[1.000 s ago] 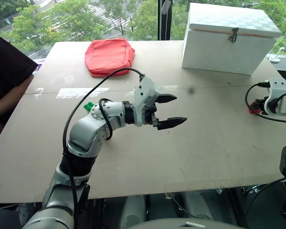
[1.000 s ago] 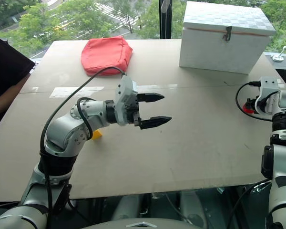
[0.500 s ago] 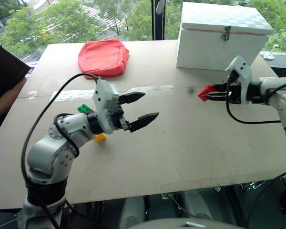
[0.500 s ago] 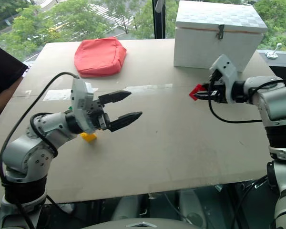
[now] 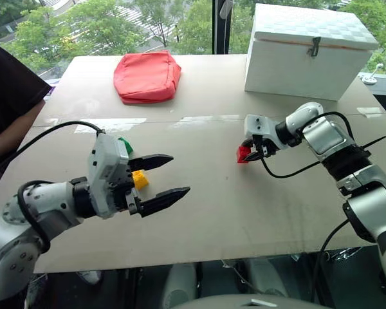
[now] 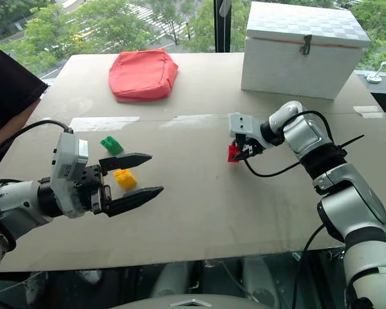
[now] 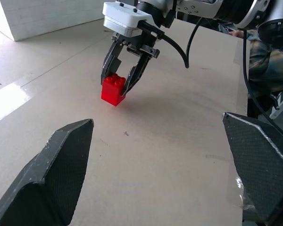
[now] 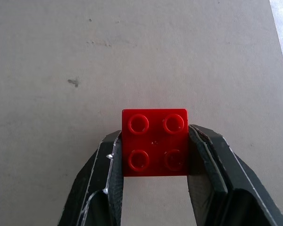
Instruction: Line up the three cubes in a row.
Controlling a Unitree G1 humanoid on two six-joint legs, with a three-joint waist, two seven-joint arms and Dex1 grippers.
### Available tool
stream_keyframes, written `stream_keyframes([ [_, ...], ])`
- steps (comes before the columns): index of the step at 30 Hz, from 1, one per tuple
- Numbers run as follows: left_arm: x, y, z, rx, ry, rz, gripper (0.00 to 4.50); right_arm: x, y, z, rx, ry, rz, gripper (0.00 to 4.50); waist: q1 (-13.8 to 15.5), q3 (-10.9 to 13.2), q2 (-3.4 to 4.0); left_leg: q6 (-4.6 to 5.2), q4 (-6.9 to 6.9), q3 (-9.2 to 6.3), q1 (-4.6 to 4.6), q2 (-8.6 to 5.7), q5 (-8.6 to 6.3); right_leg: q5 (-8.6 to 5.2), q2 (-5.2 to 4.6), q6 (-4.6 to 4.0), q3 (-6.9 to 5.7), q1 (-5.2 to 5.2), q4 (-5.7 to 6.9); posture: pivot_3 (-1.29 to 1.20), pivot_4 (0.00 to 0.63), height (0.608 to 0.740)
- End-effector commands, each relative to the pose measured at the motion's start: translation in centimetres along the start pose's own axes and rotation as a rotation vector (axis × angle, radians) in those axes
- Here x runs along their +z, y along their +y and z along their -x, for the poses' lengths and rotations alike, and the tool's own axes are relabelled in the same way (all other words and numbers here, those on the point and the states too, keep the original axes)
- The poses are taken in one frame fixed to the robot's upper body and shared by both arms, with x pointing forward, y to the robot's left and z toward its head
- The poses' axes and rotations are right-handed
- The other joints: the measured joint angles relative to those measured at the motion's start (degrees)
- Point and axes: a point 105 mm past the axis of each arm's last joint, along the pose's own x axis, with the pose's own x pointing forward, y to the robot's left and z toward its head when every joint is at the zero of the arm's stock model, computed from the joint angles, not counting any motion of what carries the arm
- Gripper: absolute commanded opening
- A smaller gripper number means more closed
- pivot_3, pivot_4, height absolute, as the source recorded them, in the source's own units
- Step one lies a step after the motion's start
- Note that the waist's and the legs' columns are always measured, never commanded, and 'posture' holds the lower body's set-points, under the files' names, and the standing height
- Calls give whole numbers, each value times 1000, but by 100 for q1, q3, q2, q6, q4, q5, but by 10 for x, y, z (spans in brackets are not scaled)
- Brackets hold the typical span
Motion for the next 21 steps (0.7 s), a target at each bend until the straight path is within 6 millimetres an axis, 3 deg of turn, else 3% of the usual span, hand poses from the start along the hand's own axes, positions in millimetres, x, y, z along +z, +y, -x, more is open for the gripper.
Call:
stream_keyframes([
  [1, 10, -6, 2, -4, -19, -49, 4500, 8, -6, 6, -15, -7, 30, 1339, -2, 1, 1, 0, -2, 5, 0, 1, 0, 0, 4, 0, -1, -1, 1, 0, 150, 740],
  [18, 7, -4, -1, -7, -9, -53, 4500, 4, -5, 6, -11, 3, 1, 1339, -4, 1, 2, 6, -5, 14, 2, 2, -4, 1, 9, -2, -4, -3, 5, 0, 150, 740],
  [19, 7, -3, 0, -4, -6, -56, 4500, 5, -5, 6, -7, 0, -2, 2365, -4, 1, 2, 6, -5, 14, 2, 2, -4, 1, 9, -2, -4, -3, 5, 0, 150, 740],
  [21, 5, -3, 0, -1, 1, -59, 4500, 4, -4, 5, -6, -4, -1, 3164, -4, 1, 2, 7, -5, 15, 2, 2, -4, 1, 9, -2, -3, -3, 5, 0, 150, 740],
])
